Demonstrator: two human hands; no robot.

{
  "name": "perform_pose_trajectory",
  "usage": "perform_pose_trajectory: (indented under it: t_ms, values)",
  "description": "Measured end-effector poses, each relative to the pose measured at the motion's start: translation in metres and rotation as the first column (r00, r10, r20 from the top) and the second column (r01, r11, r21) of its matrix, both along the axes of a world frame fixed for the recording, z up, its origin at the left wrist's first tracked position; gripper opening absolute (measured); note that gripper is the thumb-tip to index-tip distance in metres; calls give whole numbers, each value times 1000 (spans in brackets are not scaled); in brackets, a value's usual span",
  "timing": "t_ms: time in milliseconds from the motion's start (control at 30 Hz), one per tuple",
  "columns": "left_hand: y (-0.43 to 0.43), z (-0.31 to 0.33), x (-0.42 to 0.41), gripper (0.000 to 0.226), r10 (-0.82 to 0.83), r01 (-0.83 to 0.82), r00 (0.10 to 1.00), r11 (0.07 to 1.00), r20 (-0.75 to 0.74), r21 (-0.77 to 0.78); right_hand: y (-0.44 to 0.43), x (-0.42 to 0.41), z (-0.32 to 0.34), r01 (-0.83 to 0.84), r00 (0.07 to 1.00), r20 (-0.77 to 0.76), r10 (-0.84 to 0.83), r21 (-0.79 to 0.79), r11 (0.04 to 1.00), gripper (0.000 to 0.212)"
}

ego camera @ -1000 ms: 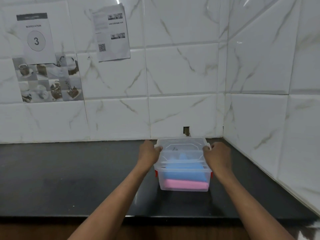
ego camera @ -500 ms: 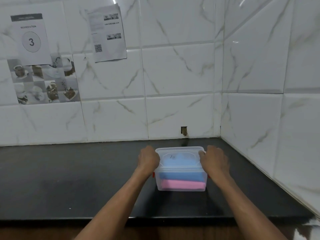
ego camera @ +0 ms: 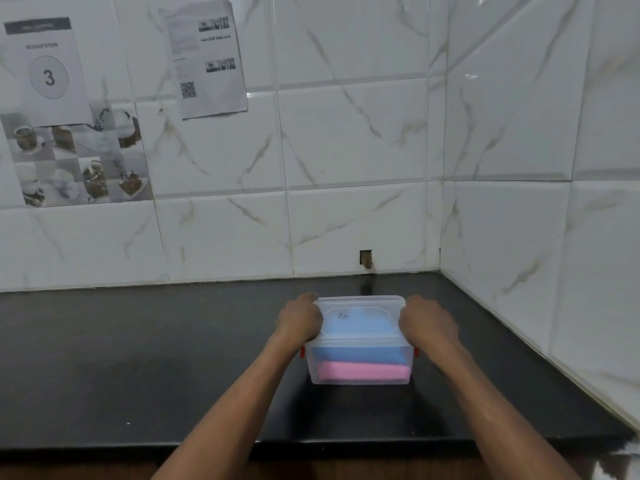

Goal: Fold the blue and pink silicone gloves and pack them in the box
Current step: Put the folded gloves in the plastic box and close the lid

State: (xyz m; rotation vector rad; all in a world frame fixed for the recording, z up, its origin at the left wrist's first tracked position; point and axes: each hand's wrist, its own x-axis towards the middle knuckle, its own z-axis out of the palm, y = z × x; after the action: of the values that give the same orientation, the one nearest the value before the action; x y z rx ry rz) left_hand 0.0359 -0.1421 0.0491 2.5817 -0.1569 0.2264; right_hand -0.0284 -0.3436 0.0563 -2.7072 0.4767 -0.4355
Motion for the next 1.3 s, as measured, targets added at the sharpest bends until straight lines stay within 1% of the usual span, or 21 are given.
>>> perform_pose_trajectory:
  t_ms: [133, 267, 300, 333, 400, 467, 500, 567, 600, 633, 667, 733, 767, 833, 900, 967, 1000, 1067, 1100, 1233, 1300]
  values:
    - [-1, 4, 3, 48, 32, -31, 999, 998, -14, 55, -5, 3, 5, -33, 999, -34, 32, -9, 999, 19]
    - [-1, 1, 3, 42, 46, -46, 999, 999, -9, 10, -14, 7, 4, -63, 998, -21, 64, 59, 996, 13]
    - [-1, -1, 2, 42, 53, -53, 999, 999, -11, 2, -15, 8, 1, -75, 997, -9, 76, 77, 994, 15]
    - [-1, -2, 1, 48, 69, -69, 997, 998, -25, 11, -16, 8, -1, -87, 996, 1, 88, 94, 992, 18]
    - [-3, -2, 0, 61, 121, -115, 991, 989, -61, 97, -18, 7, -5, -98, 995, 25, 96, 117, 988, 25]
    - [-7, 2, -1, 61, 133, -122, 991, 962, -29, 244, -18, 6, -7, -97, 995, 47, 92, 118, 988, 27]
    - [-10, 4, -1, 57, 69, -70, 998, 947, 16, 313, -18, 7, -8, -95, 995, 55, 89, 116, 989, 27]
    - [-15, 7, -1, 54, -170, 137, 984, 911, 52, 388, -17, 8, -9, -97, 994, 69, 89, 119, 988, 26]
    - [-17, 8, -1, 58, -278, 248, 960, 886, 21, 391, -17, 10, -10, -104, 992, 79, 95, 126, 987, 26]
    - [-19, 9, -1, 67, -347, 332, 937, 861, -32, 385, -17, 12, -12, -114, 991, 87, 103, 137, 984, 25]
    - [-21, 9, 0, 77, -379, 381, 922, 843, -83, 379, -18, 12, -13, -123, 990, 93, 109, 157, 980, 24]
    - [-27, 9, 0, 98, -388, 413, 910, 819, -147, 399, -20, 15, -18, -139, 986, 118, 115, 223, 965, 21]
    - [-30, 9, 1, 104, -387, 420, 907, 811, -165, 407, -21, 16, -20, -148, 984, 136, 116, 259, 955, 20]
    - [-36, 10, 2, 107, -408, 445, 895, 803, -180, 397, -23, 17, -24, -165, 979, 164, 117, 314, 935, 18]
    - [-41, 12, 3, 104, -444, 476, 879, 791, -174, 384, -23, 17, -26, -180, 975, 190, 114, 382, 906, 17]
    - [-44, 11, 4, 105, -457, 487, 873, 788, -172, 376, -20, 14, -29, -189, 975, 199, 101, 495, 848, 19]
    - [-45, 11, 5, 105, -453, 485, 874, 789, -177, 376, -18, 12, -30, -181, 979, 186, 88, 575, 798, 22]
    - [-45, 11, 7, 106, -440, 480, 877, 791, -191, 379, -14, 8, -31, -132, 990, 133, 49, 743, 656, 33]
    - [-46, 11, 7, 107, -436, 478, 879, 793, -194, 379, -13, 5, -30, -102, 994, 98, 40, 788, 608, 36]
    - [-46, 9, 7, 104, -442, 478, 878, 785, -186, 394, -16, -1, -29, -32, 996, -18, 83, 824, 566, 39]
    - [-46, 9, 7, 101, -441, 476, 879, 781, -183, 404, -16, 0, -28, -43, 998, 13, 56, 817, 575, 39]
